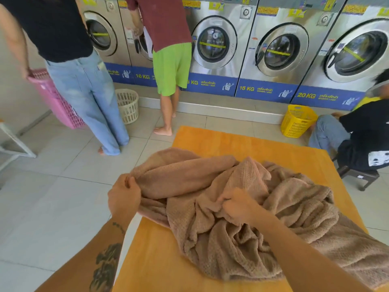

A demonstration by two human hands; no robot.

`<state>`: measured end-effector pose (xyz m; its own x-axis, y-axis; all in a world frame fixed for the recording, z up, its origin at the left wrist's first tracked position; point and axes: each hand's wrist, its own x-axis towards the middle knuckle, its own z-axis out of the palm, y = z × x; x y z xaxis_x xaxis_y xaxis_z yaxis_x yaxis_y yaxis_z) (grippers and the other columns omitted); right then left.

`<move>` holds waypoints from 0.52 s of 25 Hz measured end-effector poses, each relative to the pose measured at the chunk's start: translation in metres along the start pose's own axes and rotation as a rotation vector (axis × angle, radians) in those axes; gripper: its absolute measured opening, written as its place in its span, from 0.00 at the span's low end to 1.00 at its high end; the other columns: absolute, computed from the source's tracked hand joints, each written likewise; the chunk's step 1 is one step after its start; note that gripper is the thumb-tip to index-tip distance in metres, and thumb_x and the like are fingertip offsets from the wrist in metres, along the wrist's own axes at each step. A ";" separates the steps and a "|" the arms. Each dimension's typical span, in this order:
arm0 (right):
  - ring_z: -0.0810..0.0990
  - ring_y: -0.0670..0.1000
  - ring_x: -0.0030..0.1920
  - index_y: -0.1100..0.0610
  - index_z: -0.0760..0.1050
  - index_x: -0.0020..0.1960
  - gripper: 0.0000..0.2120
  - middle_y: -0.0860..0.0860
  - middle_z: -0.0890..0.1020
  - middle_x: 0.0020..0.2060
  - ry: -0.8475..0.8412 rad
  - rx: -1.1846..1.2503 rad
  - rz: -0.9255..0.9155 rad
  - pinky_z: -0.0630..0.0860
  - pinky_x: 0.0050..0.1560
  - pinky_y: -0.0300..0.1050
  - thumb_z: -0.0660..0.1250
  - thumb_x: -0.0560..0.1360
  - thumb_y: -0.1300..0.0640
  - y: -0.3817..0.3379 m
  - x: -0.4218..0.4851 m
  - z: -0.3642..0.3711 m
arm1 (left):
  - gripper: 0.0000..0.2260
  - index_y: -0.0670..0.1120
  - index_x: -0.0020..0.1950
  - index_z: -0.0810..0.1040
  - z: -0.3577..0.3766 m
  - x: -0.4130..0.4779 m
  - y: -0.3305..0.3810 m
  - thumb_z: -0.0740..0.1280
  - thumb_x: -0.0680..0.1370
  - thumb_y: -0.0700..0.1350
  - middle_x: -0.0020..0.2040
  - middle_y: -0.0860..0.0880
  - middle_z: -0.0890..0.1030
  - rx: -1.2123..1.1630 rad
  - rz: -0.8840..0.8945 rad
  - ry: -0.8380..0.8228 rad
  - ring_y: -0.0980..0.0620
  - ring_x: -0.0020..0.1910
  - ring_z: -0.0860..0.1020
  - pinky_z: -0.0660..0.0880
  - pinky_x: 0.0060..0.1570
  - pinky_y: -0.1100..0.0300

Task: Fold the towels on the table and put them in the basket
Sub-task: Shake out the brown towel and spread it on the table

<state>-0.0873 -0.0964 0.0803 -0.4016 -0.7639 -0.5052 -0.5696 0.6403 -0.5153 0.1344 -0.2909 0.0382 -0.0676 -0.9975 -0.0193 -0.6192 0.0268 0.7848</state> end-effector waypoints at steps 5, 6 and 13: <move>0.73 0.51 0.46 0.59 0.80 0.60 0.15 0.54 0.79 0.47 -0.037 -0.279 0.024 0.74 0.52 0.46 0.61 0.77 0.61 -0.022 0.005 -0.006 | 0.09 0.50 0.53 0.75 -0.004 -0.004 -0.031 0.63 0.73 0.45 0.47 0.46 0.76 0.282 -0.077 -0.270 0.44 0.44 0.77 0.79 0.46 0.47; 0.74 0.50 0.44 0.58 0.80 0.59 0.15 0.51 0.79 0.46 0.046 -0.208 0.007 0.75 0.50 0.45 0.61 0.76 0.61 -0.023 0.009 -0.009 | 0.11 0.50 0.55 0.75 -0.001 -0.004 -0.027 0.63 0.73 0.46 0.49 0.46 0.75 0.312 -0.055 -0.265 0.43 0.47 0.76 0.79 0.48 0.45; 0.73 0.55 0.65 0.53 0.72 0.70 0.24 0.54 0.73 0.67 0.374 -0.117 -0.158 0.75 0.60 0.53 0.62 0.74 0.63 -0.028 0.052 -0.039 | 0.16 0.50 0.62 0.76 0.020 -0.007 0.030 0.65 0.74 0.43 0.58 0.47 0.74 0.362 0.244 -0.168 0.44 0.56 0.73 0.70 0.57 0.44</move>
<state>-0.1199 -0.1568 0.0955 -0.5227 -0.8426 -0.1292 -0.7141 0.5156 -0.4735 0.1005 -0.2813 0.0497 -0.3520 -0.9359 0.0153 -0.8010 0.3096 0.5124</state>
